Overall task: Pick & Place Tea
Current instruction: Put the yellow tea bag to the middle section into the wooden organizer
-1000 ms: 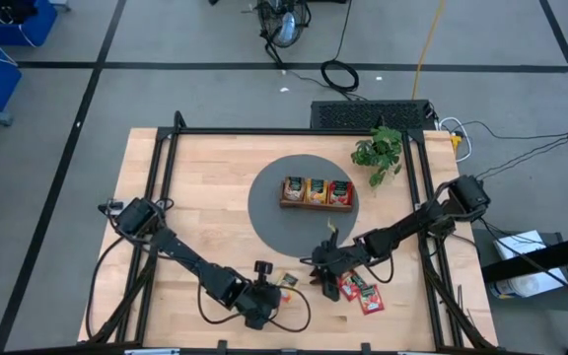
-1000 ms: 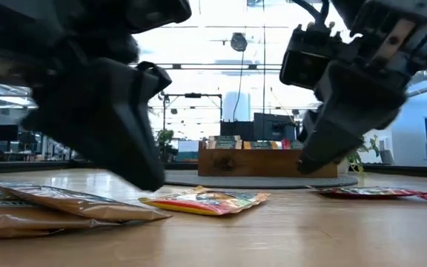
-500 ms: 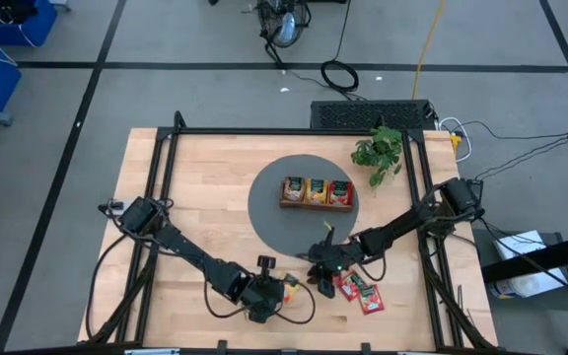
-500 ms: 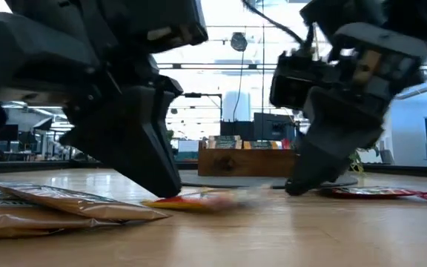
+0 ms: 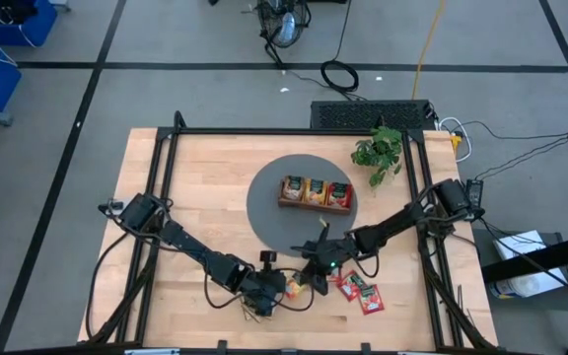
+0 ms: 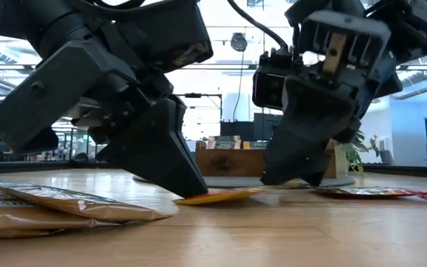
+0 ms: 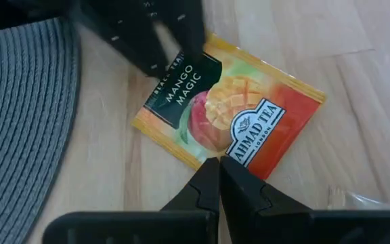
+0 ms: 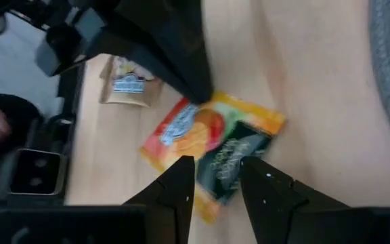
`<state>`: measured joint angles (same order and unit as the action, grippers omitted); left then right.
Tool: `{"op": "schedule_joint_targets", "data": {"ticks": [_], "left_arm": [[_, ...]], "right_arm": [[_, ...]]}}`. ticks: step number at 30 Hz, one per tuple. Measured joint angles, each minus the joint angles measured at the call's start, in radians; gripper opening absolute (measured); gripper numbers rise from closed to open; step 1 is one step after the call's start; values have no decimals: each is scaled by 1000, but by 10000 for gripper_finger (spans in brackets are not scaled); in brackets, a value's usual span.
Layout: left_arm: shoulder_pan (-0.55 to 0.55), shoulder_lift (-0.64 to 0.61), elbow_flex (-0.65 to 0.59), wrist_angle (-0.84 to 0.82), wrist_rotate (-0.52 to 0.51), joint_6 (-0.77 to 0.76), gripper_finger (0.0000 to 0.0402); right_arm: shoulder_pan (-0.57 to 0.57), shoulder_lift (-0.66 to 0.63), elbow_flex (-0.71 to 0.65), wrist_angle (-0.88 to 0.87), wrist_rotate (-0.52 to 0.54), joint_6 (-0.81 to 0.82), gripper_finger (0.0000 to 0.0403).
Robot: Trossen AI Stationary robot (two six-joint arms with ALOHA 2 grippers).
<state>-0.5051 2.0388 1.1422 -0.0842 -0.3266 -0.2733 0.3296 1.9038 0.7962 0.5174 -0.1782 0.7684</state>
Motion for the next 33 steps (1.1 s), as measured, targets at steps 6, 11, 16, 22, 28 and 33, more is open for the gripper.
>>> {"op": "schedule_joint_targets", "data": {"ticks": [6,11,16,22,28,33], "left_arm": [[-1,0,-4,7,-1,-17,21],[-1,0,-5,9,-2,-17,21],[-1,1,-5,9,-1,-16,21],[-1,2,-6,12,-1,-17,21],[0,3,-6,23,-4,-18,21],[0,4,-7,34,-10,-18,21]], "right_arm": [[17,2,-1,-104,-62,120,110],[18,-20,-2,-184,-67,127,110],[18,-124,-7,-242,-21,82,110],[56,-186,-5,-315,43,129,110],[78,-104,-5,-153,45,207,110],[86,-68,8,-81,47,249,110]]}}
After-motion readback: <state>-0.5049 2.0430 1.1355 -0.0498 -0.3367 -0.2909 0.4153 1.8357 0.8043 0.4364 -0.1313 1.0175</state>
